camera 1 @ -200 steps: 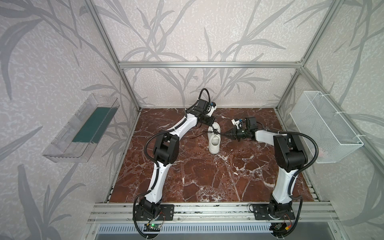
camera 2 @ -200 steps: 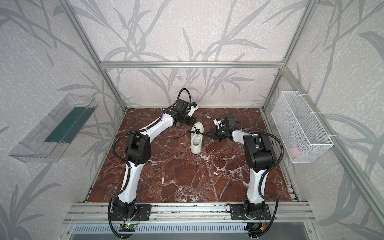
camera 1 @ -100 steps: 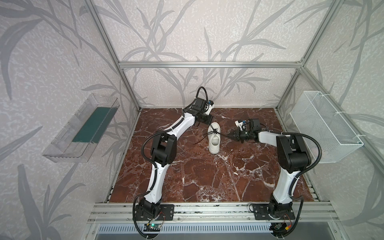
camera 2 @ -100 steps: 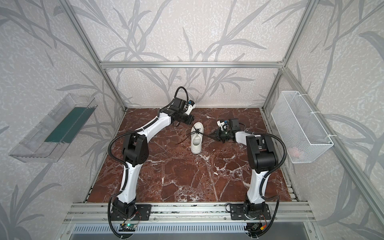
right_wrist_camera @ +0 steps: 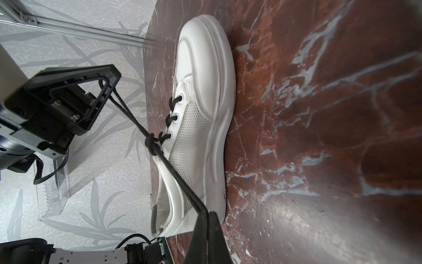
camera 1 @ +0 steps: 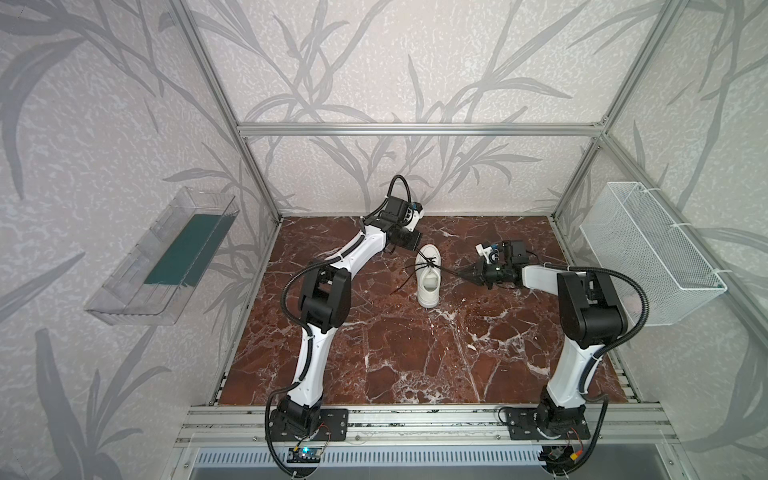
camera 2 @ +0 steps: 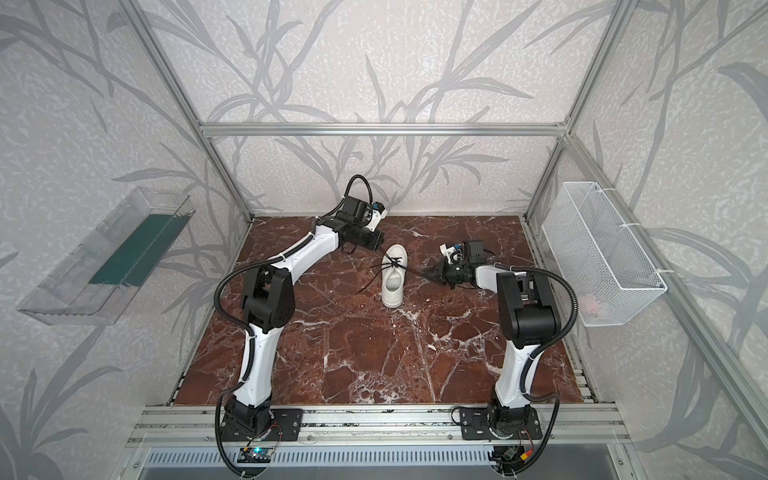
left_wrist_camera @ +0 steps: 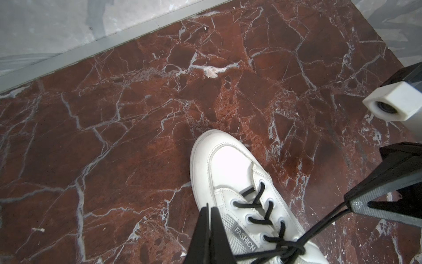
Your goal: Tie the shoes
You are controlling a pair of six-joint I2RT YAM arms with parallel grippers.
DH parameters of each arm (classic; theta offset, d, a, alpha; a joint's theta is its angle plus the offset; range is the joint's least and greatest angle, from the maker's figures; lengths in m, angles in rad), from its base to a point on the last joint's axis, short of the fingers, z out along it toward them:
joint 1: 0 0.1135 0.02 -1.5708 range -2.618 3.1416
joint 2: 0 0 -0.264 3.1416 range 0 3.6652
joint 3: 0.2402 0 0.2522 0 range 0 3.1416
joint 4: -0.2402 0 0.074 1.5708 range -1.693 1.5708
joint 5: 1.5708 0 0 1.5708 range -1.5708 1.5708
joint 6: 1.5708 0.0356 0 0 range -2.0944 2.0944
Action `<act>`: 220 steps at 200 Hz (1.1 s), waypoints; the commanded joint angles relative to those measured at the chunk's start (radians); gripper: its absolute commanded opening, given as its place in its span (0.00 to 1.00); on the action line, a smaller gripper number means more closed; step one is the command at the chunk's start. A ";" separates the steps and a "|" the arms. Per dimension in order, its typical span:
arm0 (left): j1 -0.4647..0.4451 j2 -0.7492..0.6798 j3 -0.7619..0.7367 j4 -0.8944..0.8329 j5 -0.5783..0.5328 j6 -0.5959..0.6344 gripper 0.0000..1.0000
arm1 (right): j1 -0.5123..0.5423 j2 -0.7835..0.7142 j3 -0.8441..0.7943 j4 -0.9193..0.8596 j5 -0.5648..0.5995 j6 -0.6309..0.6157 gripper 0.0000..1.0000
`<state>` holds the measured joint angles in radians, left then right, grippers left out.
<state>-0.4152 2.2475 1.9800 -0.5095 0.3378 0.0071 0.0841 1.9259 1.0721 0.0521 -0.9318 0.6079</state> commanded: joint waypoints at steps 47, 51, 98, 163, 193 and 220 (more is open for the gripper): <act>0.035 -0.055 -0.039 0.014 -0.014 0.001 0.00 | -0.025 -0.047 -0.023 -0.016 0.023 -0.020 0.00; 0.037 -0.054 -0.043 0.014 -0.013 0.001 0.00 | -0.026 -0.046 -0.024 -0.015 0.022 -0.021 0.00; 0.062 -0.046 -0.081 0.047 0.003 -0.018 0.00 | -0.039 -0.045 -0.037 -0.016 0.030 -0.024 0.00; 0.085 -0.036 -0.088 0.051 0.006 -0.015 0.00 | -0.055 -0.050 -0.052 -0.022 0.031 -0.031 0.00; 0.095 -0.032 -0.091 0.054 0.007 -0.018 0.00 | -0.063 -0.056 -0.064 -0.020 0.033 -0.033 0.00; 0.098 -0.032 -0.099 0.064 0.011 -0.024 0.00 | -0.070 -0.059 -0.071 -0.017 0.037 -0.030 0.00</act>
<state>-0.3531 2.2456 1.8969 -0.4759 0.3950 -0.0044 0.0383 1.9049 1.0222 0.0551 -0.9203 0.5926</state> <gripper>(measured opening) 0.047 0.048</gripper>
